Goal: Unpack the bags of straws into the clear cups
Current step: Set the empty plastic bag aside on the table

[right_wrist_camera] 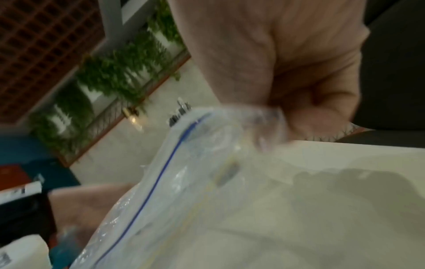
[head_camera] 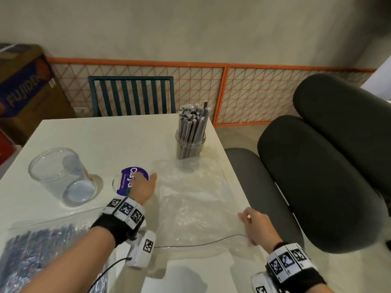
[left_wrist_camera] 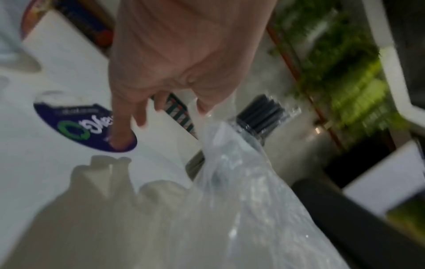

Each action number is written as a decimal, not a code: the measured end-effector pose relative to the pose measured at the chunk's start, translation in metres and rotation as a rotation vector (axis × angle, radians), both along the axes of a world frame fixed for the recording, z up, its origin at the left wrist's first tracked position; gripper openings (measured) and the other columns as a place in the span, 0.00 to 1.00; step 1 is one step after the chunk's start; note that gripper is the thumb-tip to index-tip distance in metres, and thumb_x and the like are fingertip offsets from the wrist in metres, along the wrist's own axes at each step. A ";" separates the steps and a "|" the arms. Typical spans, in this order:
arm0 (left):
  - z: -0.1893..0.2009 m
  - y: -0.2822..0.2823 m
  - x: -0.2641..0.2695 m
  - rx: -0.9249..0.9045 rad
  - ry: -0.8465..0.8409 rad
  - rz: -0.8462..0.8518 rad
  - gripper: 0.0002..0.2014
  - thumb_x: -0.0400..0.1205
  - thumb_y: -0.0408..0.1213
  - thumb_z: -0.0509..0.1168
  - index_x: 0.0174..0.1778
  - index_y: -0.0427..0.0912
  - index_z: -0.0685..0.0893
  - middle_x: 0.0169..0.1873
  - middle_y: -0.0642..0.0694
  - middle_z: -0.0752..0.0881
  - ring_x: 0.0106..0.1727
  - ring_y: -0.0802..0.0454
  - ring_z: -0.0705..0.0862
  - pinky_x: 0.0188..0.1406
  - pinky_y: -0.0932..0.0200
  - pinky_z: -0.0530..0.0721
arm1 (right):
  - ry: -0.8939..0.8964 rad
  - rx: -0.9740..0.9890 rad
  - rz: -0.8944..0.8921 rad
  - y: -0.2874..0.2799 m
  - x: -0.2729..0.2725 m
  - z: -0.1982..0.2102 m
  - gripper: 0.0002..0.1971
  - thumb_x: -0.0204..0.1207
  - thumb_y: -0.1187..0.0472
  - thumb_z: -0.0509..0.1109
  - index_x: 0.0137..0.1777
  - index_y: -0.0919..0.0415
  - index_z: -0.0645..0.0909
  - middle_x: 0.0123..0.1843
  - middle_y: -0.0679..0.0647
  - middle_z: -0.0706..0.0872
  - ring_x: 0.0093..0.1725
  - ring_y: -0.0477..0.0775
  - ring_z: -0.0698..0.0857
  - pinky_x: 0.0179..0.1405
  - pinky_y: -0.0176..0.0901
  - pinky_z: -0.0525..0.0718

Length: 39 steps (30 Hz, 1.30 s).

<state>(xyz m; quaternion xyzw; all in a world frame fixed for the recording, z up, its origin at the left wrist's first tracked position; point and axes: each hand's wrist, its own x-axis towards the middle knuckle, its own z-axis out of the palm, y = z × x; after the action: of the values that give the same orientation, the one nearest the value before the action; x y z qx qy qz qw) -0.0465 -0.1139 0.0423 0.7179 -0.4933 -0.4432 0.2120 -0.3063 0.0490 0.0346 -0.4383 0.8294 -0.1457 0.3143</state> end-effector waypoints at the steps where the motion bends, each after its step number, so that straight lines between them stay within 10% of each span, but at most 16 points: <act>1: -0.009 0.004 0.001 -0.123 -0.184 -0.039 0.32 0.83 0.46 0.61 0.78 0.32 0.61 0.72 0.29 0.68 0.70 0.29 0.70 0.70 0.37 0.70 | 0.035 0.067 0.027 0.003 0.001 -0.004 0.10 0.83 0.54 0.59 0.51 0.61 0.76 0.47 0.62 0.85 0.32 0.60 0.86 0.36 0.58 0.89; 7: -0.044 0.029 -0.009 -0.840 -0.556 -0.668 0.26 0.68 0.33 0.76 0.62 0.40 0.80 0.60 0.32 0.81 0.63 0.32 0.77 0.55 0.30 0.80 | 0.451 0.046 0.271 -0.009 0.017 0.011 0.23 0.81 0.52 0.62 0.74 0.57 0.64 0.69 0.58 0.71 0.63 0.59 0.79 0.54 0.48 0.83; 10: -0.045 0.039 -0.017 -0.393 -0.686 -1.079 0.43 0.73 0.54 0.70 0.81 0.45 0.57 0.82 0.39 0.54 0.83 0.40 0.47 0.78 0.28 0.50 | 0.381 -0.072 0.540 -0.037 0.039 0.003 0.41 0.73 0.46 0.71 0.82 0.52 0.54 0.82 0.58 0.54 0.80 0.63 0.58 0.71 0.56 0.74; 12: -0.054 0.041 -0.016 -0.135 -0.797 -1.189 0.62 0.64 0.63 0.72 0.81 0.52 0.35 0.82 0.40 0.35 0.82 0.36 0.33 0.75 0.29 0.36 | 0.297 0.042 0.677 -0.055 0.054 -0.017 0.57 0.64 0.42 0.77 0.83 0.43 0.39 0.85 0.55 0.36 0.83 0.67 0.37 0.78 0.71 0.56; 16: -0.079 0.047 -0.010 -0.036 -0.765 -1.211 0.71 0.52 0.66 0.77 0.65 0.66 0.18 0.75 0.40 0.20 0.76 0.34 0.22 0.71 0.22 0.36 | 0.335 0.313 0.807 -0.071 0.058 -0.061 0.69 0.53 0.37 0.81 0.78 0.35 0.27 0.80 0.52 0.19 0.77 0.74 0.23 0.69 0.87 0.39; 22: -0.091 0.064 -0.002 -0.106 -0.713 -1.242 0.67 0.55 0.73 0.69 0.59 0.68 0.13 0.69 0.45 0.17 0.73 0.37 0.20 0.69 0.20 0.35 | 0.432 0.441 0.759 -0.087 0.038 -0.065 0.69 0.52 0.33 0.80 0.76 0.32 0.25 0.79 0.49 0.17 0.77 0.77 0.24 0.66 0.91 0.39; 28: -0.086 0.069 0.007 -0.095 -0.642 -1.195 0.66 0.51 0.79 0.61 0.77 0.61 0.29 0.79 0.46 0.27 0.80 0.44 0.28 0.73 0.24 0.37 | 0.469 0.535 0.805 -0.092 0.044 -0.041 0.66 0.56 0.34 0.79 0.78 0.35 0.28 0.82 0.52 0.23 0.79 0.77 0.30 0.70 0.88 0.39; 31: -0.058 0.064 0.010 -0.174 -0.444 -1.083 0.53 0.64 0.75 0.57 0.81 0.60 0.43 0.84 0.49 0.48 0.84 0.47 0.41 0.79 0.32 0.45 | 0.480 0.540 0.807 -0.100 0.062 -0.007 0.55 0.64 0.36 0.74 0.82 0.41 0.40 0.86 0.56 0.45 0.83 0.73 0.46 0.73 0.84 0.44; 35: -0.018 0.054 0.047 -0.444 -0.223 -0.791 0.45 0.69 0.75 0.42 0.74 0.50 0.71 0.72 0.49 0.74 0.78 0.50 0.62 0.76 0.51 0.62 | 0.506 0.289 0.833 -0.109 0.109 0.036 0.30 0.78 0.44 0.63 0.77 0.54 0.63 0.73 0.57 0.75 0.72 0.62 0.74 0.71 0.65 0.65; 39: -0.016 0.053 0.126 -0.560 -0.126 -0.380 0.21 0.80 0.52 0.59 0.62 0.42 0.82 0.57 0.50 0.81 0.65 0.53 0.72 0.67 0.58 0.69 | 0.217 0.131 0.840 -0.121 0.175 0.032 0.25 0.80 0.49 0.63 0.73 0.60 0.70 0.66 0.61 0.83 0.66 0.61 0.80 0.62 0.50 0.77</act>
<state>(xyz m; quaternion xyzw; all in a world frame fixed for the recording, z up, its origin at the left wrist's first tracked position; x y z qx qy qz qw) 0.0796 -0.0604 0.0262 0.5532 -0.7327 -0.2767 0.2837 -0.1314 -0.0719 0.0668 -0.7294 0.6148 0.0947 0.2847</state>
